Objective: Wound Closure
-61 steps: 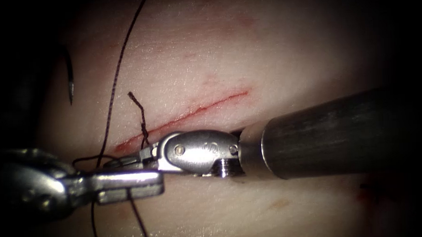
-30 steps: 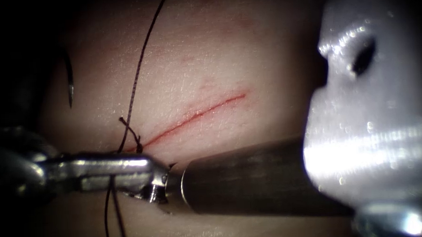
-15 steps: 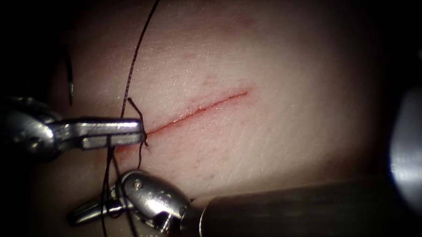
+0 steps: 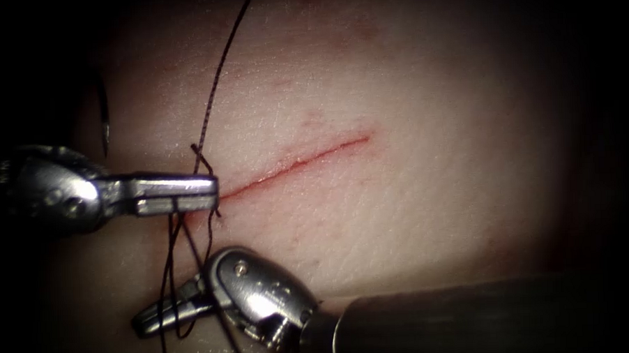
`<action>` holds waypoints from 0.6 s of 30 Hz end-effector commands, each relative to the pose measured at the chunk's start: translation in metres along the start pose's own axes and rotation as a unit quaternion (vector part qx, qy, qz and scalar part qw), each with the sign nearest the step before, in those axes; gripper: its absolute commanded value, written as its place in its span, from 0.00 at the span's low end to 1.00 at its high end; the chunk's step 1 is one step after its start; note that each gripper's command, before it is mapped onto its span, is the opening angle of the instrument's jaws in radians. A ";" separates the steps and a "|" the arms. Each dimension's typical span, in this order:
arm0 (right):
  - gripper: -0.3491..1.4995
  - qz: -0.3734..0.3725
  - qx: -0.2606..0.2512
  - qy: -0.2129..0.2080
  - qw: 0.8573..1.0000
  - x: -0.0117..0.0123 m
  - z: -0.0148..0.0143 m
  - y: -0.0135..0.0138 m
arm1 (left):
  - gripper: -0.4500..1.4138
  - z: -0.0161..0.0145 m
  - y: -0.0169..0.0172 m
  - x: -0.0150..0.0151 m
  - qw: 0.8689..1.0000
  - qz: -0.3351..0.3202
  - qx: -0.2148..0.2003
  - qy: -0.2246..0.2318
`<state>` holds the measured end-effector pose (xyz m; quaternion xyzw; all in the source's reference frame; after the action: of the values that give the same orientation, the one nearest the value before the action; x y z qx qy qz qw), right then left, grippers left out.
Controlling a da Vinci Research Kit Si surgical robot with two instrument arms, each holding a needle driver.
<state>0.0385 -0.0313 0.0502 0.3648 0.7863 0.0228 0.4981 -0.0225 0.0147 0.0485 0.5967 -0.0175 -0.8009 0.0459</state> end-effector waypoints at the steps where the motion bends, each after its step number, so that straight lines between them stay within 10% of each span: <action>1: 0.00 0.002 0.004 0.003 1.000 -0.0009 0.0005 -0.0005 | 0.00 0.0009 0.0003 -0.0007 1.000 -0.001 0.000 0.001; 18: 0.00 0.009 -0.040 0.021 0.999 0.0009 -0.0031 -0.0016 | 0.00 0.0019 0.0008 -0.0025 1.000 -0.008 0.012 -0.023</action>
<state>0.0345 -0.0300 0.0500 0.3489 0.7924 0.0663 0.4960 -0.0231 0.0145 0.0509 0.5779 -0.0246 -0.8151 0.0318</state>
